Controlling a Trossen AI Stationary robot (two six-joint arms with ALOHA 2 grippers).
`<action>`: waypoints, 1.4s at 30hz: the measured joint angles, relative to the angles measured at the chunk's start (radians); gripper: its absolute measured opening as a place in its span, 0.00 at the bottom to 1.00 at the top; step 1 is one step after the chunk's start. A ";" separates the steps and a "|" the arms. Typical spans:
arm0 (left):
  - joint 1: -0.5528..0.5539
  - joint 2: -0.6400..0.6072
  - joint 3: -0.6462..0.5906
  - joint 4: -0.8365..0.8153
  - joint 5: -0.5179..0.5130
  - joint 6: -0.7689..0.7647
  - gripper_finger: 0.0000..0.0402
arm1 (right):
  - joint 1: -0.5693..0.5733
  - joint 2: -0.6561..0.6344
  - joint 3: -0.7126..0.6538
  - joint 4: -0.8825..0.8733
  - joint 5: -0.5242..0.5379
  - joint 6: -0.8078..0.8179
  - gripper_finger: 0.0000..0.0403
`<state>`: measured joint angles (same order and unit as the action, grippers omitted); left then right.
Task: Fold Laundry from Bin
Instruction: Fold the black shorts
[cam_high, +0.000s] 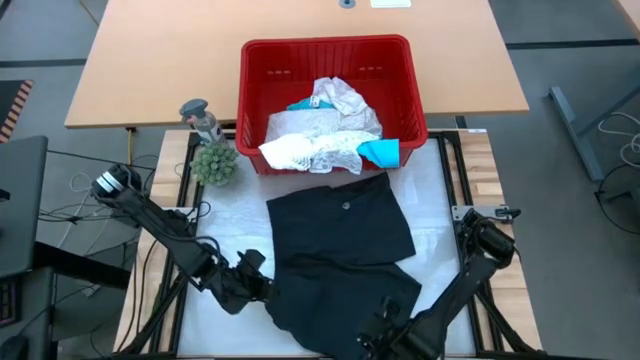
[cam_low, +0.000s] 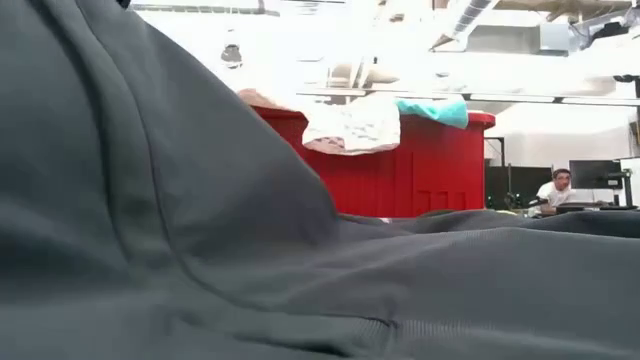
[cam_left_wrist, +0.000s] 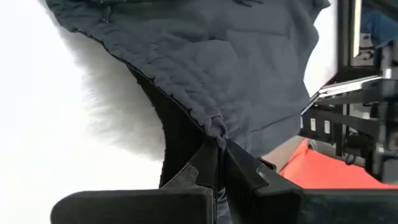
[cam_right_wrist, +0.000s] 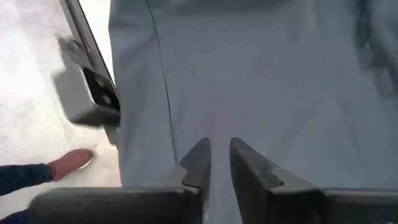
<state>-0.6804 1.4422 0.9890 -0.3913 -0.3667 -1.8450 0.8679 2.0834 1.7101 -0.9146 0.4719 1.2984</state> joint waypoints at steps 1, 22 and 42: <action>0.000 0.000 0.000 -0.003 0.003 0.000 0.00 | 0.001 0.000 -0.030 0.025 -0.009 0.020 0.18; 0.009 0.000 -0.001 0.050 0.035 0.172 0.00 | 0.026 -0.005 -0.257 -0.172 -0.589 0.363 0.14; -0.030 0.000 -0.001 0.179 0.131 0.535 0.00 | -0.008 -0.001 -0.261 -0.267 -0.659 0.361 0.14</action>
<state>-0.7108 1.4425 0.9878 -0.2127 -0.2352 -1.3097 0.8599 2.0827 1.4493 -1.1814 -0.1868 1.6596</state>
